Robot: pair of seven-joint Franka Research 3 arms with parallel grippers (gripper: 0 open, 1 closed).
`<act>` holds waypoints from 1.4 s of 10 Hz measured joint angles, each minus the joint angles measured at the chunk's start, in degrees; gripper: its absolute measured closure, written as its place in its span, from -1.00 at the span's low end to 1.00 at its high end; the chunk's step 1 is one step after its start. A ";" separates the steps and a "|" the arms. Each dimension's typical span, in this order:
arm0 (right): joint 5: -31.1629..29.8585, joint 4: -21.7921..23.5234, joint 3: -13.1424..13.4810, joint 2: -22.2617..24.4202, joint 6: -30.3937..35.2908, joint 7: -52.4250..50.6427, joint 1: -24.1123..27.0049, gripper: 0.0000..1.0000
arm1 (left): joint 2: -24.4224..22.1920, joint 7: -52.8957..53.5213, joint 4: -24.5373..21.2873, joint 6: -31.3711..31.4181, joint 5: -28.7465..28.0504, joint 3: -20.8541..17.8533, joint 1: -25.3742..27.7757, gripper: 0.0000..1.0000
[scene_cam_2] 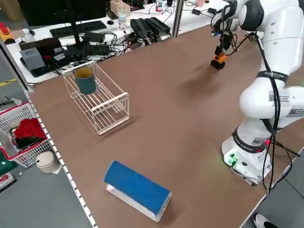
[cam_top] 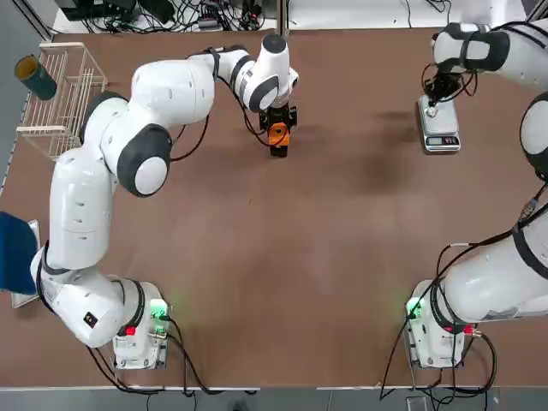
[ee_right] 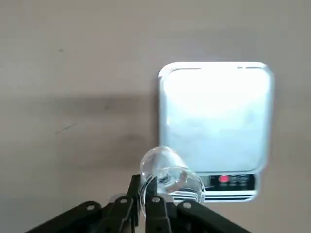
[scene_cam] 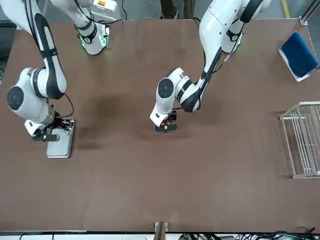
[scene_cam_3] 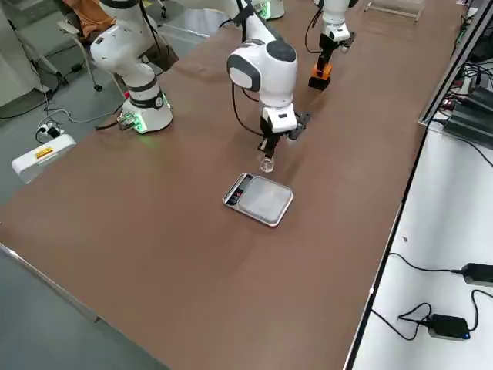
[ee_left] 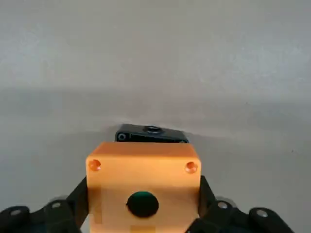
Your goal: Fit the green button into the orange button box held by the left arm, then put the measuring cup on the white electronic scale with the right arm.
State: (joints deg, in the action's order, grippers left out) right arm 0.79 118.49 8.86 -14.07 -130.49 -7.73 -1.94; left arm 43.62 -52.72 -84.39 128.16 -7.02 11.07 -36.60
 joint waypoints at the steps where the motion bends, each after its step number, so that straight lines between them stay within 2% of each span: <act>1: 0.00 -0.29 0.51 -0.02 -0.05 -0.83 0.08 0.85 | 0.00 0.00 -0.03 0.00 0.00 0.00 0.00 -0.74; 3: -0.03 -0.26 0.79 -0.83 -2.47 -2.62 0.07 0.85 | 0.00 0.00 -0.13 0.00 0.00 0.00 0.00 -0.74; 6: -0.04 -0.47 2.52 -4.90 -7.65 -7.57 0.07 0.85 | 0.00 0.00 -0.28 0.00 0.00 0.01 -0.03 -0.74; 10: -0.04 -2.09 4.36 -8.11 -9.90 -11.27 0.09 0.85 | 0.03 0.00 -0.61 0.00 0.00 0.01 -0.04 -0.74; 14: -0.04 -2.72 4.42 -9.08 -10.33 -11.61 0.06 0.85 | 0.04 0.00 -0.74 0.00 0.00 0.01 -0.07 -0.74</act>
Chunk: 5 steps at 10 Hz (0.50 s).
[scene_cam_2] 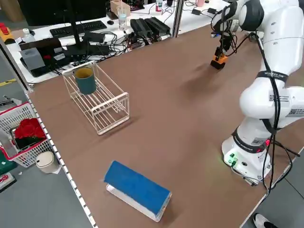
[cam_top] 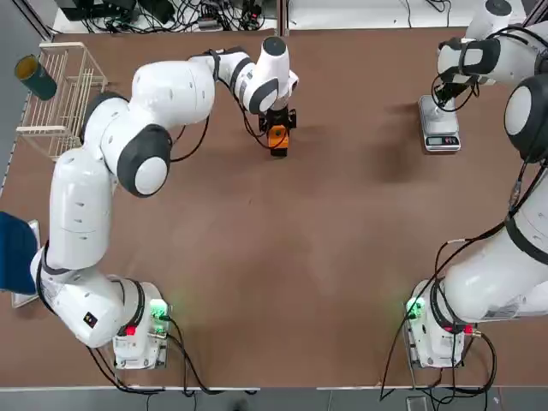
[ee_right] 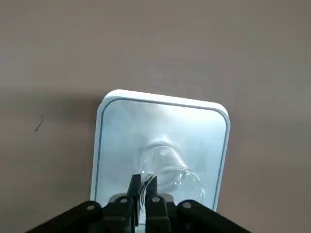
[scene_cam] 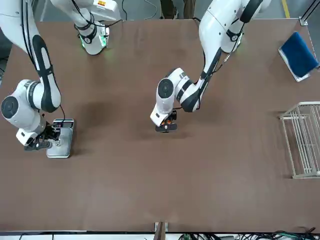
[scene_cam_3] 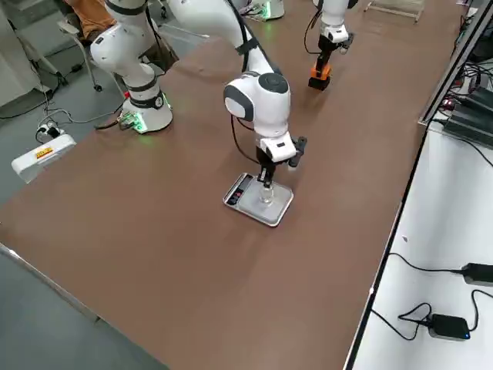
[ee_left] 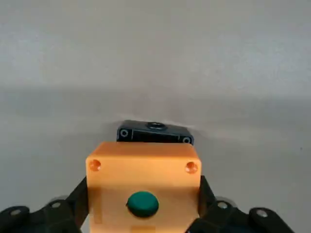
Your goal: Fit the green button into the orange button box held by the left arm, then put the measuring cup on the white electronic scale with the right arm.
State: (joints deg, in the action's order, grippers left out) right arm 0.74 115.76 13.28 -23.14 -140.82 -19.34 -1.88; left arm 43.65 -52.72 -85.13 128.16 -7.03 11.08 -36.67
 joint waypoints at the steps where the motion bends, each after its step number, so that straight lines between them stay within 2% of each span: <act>1: 0.00 -0.04 0.00 -0.06 0.00 -0.02 0.00 0.85 | 0.00 0.00 -0.06 0.00 0.00 0.00 0.00 -0.74; 3: 0.00 -0.04 0.00 -0.06 0.00 -0.05 0.00 0.84 | 0.00 0.00 -0.10 0.00 0.00 0.00 0.00 -0.74; 5: 0.00 -0.12 0.00 -0.06 0.00 -0.07 0.00 0.63 | 0.00 0.00 -0.10 0.00 0.00 0.00 0.00 -0.74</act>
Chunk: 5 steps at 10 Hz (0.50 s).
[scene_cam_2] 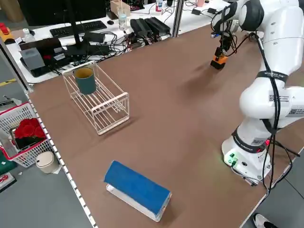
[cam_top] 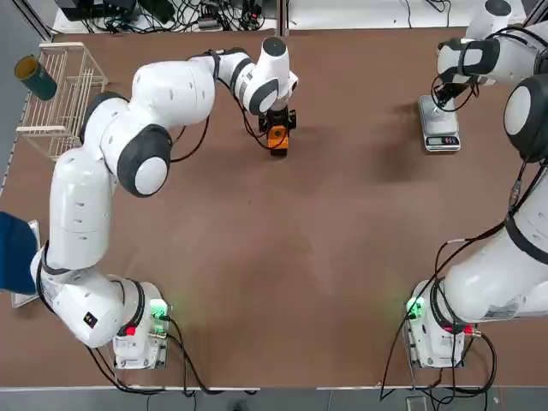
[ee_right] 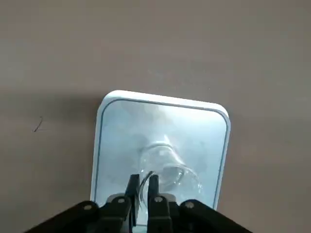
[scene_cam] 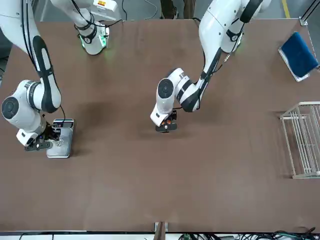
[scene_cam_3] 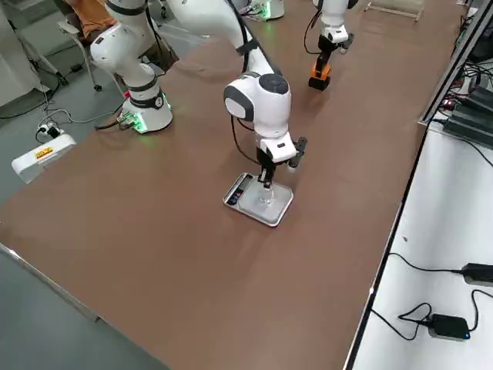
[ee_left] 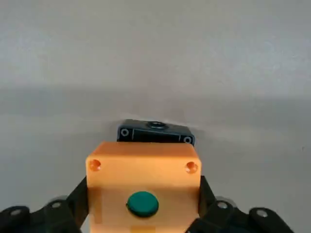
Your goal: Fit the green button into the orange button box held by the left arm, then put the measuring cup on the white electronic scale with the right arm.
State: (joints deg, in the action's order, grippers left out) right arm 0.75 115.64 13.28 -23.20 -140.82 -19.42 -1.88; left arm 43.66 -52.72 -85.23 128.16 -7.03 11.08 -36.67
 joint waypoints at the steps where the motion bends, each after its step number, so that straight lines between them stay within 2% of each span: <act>1: 0.00 -0.04 0.00 0.00 0.00 -0.02 0.00 0.51 | 0.00 0.00 0.00 0.00 0.00 0.00 0.00 -0.74; 5: 0.00 -0.10 -0.03 0.00 0.38 -0.02 -0.14 0.37 | 0.00 0.00 0.00 0.00 0.00 0.01 -0.02 -1.00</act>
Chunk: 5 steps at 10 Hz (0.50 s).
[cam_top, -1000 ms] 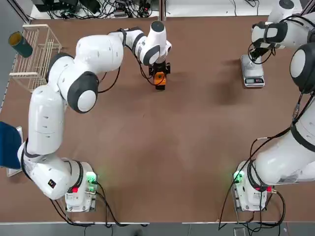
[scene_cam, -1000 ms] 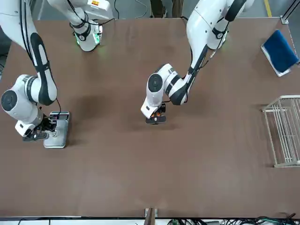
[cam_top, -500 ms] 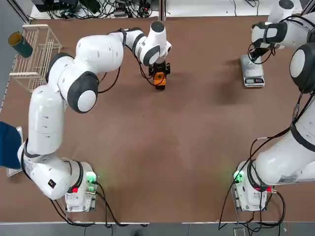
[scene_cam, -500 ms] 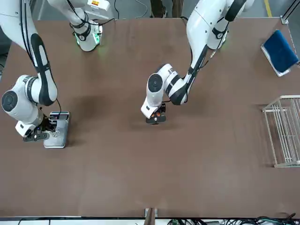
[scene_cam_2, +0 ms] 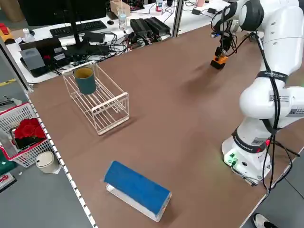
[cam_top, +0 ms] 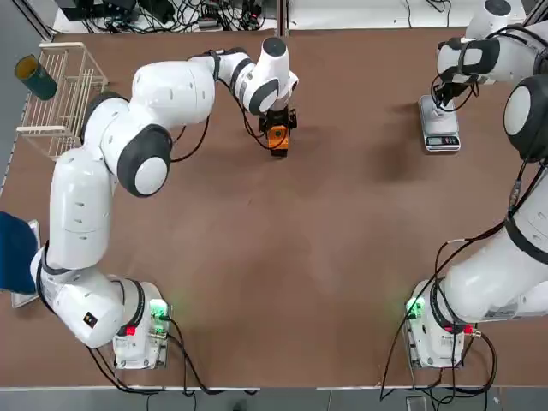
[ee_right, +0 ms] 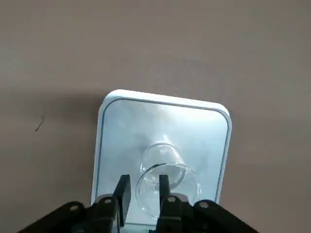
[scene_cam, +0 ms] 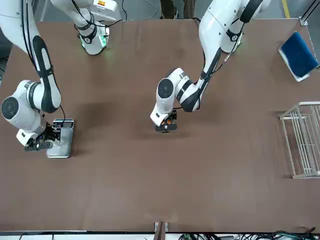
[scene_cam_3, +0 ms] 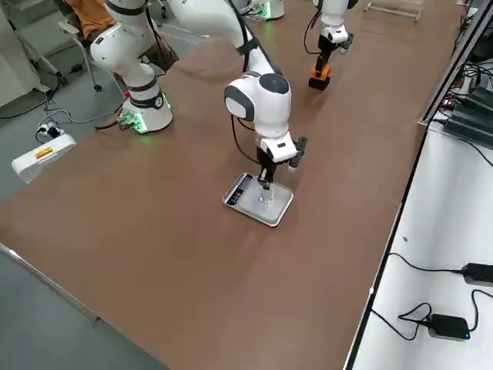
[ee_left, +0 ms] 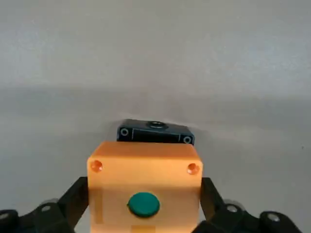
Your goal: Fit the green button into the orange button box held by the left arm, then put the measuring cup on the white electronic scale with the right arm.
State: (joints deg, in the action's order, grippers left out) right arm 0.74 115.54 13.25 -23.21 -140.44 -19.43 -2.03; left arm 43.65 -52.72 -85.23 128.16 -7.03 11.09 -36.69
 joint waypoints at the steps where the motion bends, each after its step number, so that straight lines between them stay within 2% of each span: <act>1: 0.00 -0.06 -0.02 0.00 0.03 0.01 -0.10 0.35 | 0.00 0.00 0.00 0.00 0.00 0.00 0.00 -1.00; 5: 0.00 -0.24 -0.04 0.00 0.40 0.01 -0.42 0.10 | -0.01 0.00 0.03 0.00 0.00 -0.05 0.12 -1.00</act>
State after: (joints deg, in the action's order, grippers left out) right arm 0.75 115.30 13.21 -23.20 -140.03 -19.42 -2.45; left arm 43.64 -52.72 -85.20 128.17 -7.03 11.04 -36.57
